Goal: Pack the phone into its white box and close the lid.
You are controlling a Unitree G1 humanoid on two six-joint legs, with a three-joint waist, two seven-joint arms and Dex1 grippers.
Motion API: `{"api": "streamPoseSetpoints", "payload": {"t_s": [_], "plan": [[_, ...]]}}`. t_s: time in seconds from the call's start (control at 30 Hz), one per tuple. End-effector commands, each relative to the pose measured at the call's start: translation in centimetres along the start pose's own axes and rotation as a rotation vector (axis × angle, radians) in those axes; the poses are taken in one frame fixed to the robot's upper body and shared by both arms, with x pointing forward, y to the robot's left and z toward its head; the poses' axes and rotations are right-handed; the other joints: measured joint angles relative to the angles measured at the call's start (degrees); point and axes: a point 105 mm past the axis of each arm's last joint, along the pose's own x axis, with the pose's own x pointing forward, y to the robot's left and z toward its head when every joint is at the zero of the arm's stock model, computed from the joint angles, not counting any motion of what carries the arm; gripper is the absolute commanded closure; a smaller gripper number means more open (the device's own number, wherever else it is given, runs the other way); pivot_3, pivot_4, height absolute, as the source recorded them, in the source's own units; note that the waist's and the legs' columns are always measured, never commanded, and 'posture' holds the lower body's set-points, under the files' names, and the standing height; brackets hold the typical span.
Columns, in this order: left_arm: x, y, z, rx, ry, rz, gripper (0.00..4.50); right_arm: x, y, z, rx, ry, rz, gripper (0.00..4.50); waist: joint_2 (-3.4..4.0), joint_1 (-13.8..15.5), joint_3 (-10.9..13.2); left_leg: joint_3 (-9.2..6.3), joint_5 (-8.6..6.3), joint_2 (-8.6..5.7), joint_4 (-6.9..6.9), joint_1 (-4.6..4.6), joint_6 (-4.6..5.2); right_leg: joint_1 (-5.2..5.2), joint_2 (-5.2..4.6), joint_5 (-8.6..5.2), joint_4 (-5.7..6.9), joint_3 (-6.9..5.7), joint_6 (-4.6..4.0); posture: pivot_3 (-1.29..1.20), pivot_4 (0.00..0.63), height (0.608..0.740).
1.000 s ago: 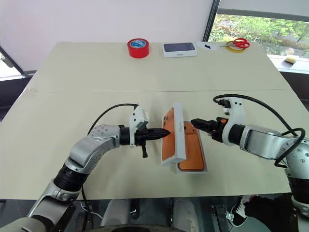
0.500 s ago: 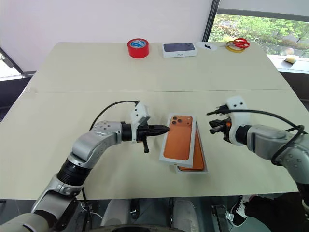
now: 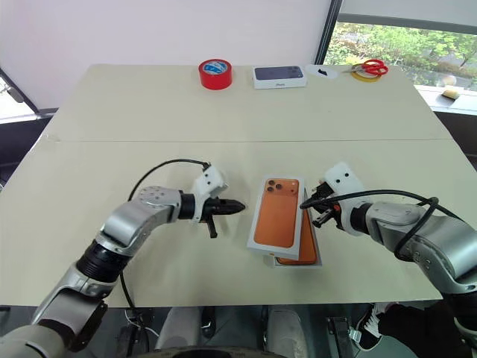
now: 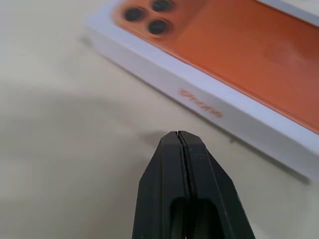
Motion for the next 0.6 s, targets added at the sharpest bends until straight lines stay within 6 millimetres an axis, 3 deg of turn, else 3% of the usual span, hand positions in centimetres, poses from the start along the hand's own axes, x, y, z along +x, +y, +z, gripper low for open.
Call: {"api": "streamPoseSetpoints", "payload": {"t_s": [0.03,0.37,0.6], "plan": [[0.7,-0.7,1.8,0.071,-0.032,-0.058,4.5,-0.3,0.4,0.8,-0.047,-0.03,0.007,4.48,0.0,-0.05,0.0,0.0,0.0,0.0,0.0,0.0,0.0,0.0,0.0,0.0,0.0,0.0,0.0,0.0,0.15,0.73],[1.7,-2.6,3.3,0.096,-0.072,-0.182,4.5,-1.4,1.3,0.3,-0.096,-0.013,0.043,4.48,0.01,0.0,0.0,0.0,0.0,0.0,0.0,0.01,0.0,0.02,0.01,0.0,0.0,0.0,0.0,0.0,0.15,0.73],[1.9,-4.1,3.2,0.117,-0.063,-0.252,4.5,-1.8,1.8,-0.6,-0.112,0.011,0.054,4.48,0.01,-0.07,0.0,-0.01,0.0,0.0,0.01,0.02,0.0,0.03,0.0,0.0,0.0,0.0,0.0,0.0,0.15,0.73]]}}
